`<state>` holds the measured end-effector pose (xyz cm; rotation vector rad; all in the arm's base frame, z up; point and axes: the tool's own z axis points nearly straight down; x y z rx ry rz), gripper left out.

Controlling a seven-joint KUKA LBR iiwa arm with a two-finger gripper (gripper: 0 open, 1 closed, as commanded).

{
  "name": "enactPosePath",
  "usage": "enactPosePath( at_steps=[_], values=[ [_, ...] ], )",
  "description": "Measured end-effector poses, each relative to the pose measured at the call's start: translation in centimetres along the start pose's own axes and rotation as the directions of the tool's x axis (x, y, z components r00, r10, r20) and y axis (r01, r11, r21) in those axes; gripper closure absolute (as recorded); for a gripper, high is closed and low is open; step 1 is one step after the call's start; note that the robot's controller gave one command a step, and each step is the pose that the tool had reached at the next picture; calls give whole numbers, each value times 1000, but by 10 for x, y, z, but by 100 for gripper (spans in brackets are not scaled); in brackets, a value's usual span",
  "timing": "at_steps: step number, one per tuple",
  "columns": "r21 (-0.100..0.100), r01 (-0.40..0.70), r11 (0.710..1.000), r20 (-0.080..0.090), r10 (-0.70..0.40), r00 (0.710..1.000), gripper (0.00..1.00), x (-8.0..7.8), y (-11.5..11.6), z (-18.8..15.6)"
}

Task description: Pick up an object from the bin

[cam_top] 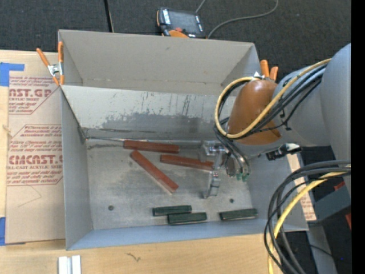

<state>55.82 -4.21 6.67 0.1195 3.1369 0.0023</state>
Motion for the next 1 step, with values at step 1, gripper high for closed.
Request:
enactPosePath(
  at_steps=[1],
  values=[
    [1,1,1000,2,-1,1000,100,-1,0,-5]
  ],
)
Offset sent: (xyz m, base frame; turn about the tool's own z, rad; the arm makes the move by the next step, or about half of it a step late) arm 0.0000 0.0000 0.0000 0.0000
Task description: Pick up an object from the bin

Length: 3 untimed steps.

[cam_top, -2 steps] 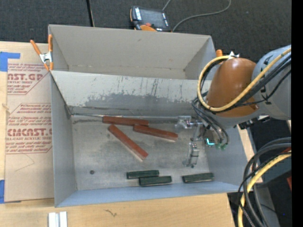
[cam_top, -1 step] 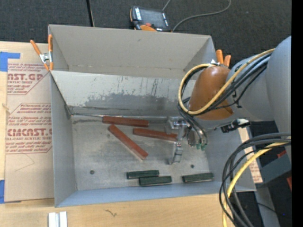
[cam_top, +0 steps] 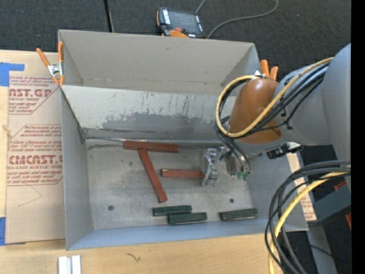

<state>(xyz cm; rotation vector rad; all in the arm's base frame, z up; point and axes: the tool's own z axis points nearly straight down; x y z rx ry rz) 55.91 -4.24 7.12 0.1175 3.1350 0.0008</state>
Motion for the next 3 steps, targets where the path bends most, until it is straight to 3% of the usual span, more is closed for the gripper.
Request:
enactPosePath(
  at_steps=[1,2,3],
  values=[
    [1,221,975,4,-221,975,100,-7,10,-107],
    [0,220,975,-1,-220,975,0,-5,10,-103],
    [-3,145,989,-9,-145,989,0,-24,24,6]
  ],
)
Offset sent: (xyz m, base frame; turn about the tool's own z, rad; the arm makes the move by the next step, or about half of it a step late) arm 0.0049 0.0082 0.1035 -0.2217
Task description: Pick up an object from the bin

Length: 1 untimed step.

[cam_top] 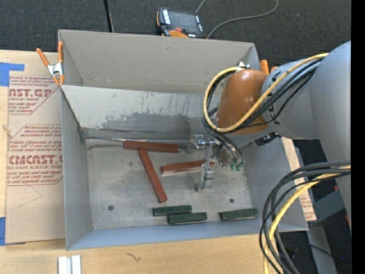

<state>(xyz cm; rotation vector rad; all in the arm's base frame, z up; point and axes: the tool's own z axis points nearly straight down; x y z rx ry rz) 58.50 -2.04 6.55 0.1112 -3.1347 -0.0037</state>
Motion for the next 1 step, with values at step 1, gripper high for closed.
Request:
enactPosePath(
  at_steps=[1],
  values=[
    [2,0,1000,6,0,1000,100,-2,-1,-5]
  ],
)
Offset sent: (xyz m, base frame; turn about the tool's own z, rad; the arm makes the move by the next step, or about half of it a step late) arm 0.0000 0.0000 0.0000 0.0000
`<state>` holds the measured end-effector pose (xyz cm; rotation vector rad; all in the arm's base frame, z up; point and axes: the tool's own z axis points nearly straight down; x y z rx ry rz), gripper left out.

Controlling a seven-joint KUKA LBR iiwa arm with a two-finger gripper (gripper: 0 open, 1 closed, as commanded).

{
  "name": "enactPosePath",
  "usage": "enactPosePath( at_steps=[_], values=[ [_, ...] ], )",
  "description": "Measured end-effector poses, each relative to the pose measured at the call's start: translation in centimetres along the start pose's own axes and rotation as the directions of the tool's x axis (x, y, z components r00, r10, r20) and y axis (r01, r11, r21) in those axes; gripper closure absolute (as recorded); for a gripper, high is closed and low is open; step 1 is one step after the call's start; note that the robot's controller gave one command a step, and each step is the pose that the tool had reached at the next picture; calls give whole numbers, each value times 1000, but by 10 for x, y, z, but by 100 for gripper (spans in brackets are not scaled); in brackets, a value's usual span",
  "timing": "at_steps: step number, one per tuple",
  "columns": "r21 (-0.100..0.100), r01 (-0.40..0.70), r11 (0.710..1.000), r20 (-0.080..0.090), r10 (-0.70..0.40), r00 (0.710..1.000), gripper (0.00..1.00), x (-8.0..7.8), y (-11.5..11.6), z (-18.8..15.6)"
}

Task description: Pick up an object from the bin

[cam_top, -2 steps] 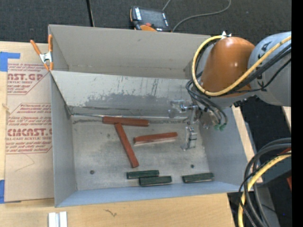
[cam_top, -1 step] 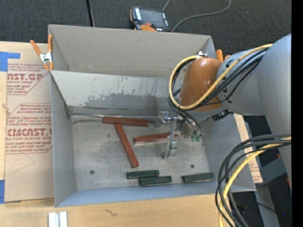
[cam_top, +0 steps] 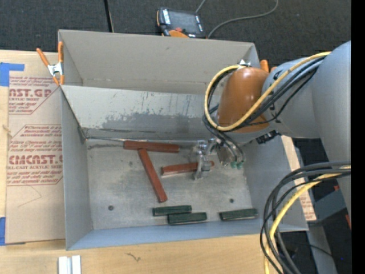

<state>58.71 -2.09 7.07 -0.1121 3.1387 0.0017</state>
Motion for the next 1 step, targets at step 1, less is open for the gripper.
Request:
enactPosePath(
  at_steps=[1],
  values=[
    [3,66,998,9,-66,998,100,23,-15,-154]
  ],
)
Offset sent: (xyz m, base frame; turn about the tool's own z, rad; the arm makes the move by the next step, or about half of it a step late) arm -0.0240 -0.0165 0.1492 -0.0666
